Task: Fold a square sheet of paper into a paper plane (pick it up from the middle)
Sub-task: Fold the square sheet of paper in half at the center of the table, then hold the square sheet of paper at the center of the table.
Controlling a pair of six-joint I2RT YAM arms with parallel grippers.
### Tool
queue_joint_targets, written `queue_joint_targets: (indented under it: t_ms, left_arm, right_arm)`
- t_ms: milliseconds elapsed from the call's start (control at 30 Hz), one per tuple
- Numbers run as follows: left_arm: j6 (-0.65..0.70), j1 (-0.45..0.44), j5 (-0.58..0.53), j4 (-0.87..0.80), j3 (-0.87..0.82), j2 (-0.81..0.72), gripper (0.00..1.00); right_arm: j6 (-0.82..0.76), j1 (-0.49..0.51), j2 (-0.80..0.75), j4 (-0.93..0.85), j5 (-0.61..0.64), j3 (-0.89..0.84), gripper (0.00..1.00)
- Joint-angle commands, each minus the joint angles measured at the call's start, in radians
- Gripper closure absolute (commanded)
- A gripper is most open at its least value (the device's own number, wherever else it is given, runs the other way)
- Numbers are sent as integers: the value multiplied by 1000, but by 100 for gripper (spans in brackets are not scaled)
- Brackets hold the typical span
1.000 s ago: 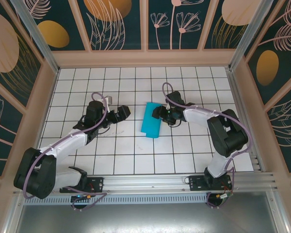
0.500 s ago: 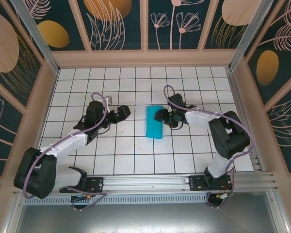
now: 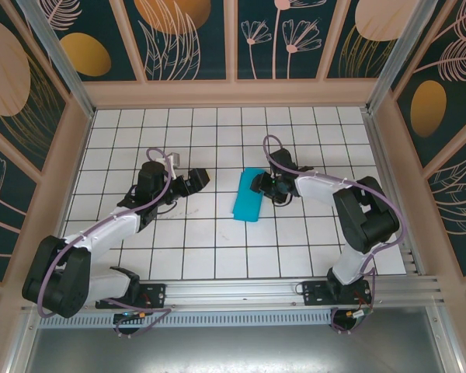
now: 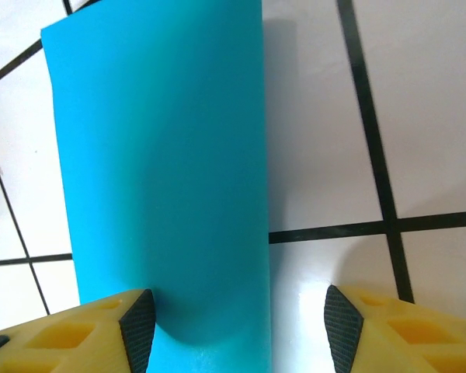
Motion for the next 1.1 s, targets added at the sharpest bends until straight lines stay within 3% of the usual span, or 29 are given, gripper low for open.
queue_joint_targets:
  t_ms: [0, 500, 1067]
  left_arm:
    - [-15, -6, 15, 44, -4, 10, 1]
    - [-10, -5, 11, 37, -7, 3, 1]
    - [-9, -5, 14, 36, -9, 3, 1]
  right_arm:
    - [49, 15, 24, -39, 52, 34, 37]
    - [-117, 29, 115, -162, 60, 132, 35]
    - [-141, 29, 162, -216, 95, 163, 33]
